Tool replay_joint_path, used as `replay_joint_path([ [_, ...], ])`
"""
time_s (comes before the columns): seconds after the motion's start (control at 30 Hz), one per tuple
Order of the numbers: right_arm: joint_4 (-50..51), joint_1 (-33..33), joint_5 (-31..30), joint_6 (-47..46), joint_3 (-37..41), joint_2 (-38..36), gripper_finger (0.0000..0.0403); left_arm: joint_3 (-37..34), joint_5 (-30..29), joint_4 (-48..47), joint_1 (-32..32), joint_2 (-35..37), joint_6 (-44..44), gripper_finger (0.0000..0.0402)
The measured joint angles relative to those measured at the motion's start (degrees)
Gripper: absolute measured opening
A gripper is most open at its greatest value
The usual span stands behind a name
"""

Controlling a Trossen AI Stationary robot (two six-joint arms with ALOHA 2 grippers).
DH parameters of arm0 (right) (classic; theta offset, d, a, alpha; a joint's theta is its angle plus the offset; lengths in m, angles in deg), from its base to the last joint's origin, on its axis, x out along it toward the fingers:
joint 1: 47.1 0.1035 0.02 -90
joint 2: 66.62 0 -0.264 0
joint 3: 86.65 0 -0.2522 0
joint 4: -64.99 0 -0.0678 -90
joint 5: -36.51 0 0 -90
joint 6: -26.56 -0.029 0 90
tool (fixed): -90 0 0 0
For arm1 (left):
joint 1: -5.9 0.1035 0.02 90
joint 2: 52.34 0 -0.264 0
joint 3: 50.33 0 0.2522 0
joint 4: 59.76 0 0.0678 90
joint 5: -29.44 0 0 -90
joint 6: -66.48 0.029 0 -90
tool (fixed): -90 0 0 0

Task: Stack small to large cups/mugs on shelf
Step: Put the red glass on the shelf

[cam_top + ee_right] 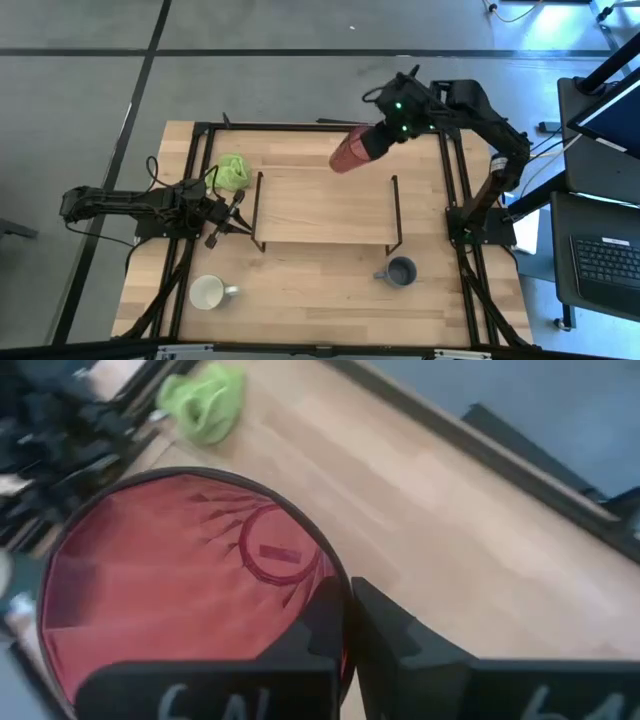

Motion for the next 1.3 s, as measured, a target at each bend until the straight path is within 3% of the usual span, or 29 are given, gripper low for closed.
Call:
replay_joint_path([
  [0.27,-0.09,5.06,1.26,-2.90,7.38,-0.89,0.0011,0.01,0.00,0.01,0.01,0.00,0.00,0.0035],
  [0.63,0.02,11.15,2.04,-13.66,22.40,-10.47,0.0012,0.02,0.00,-0.01,0.00,0.00,-0.02,0.0035],
  [0.9,-0.03,15.45,-1.98,-19.69,23.37,-14.76,0.0013,0.00,0.00,0.00,0.00,0.00,0.00,0.0035],
  [1.3,-0.15,14.77,-0.38,-12.17,23.47,-11.25,0.0011,0.02,0.00,-0.01,0.02,-0.02,0.00,0.0035],
])
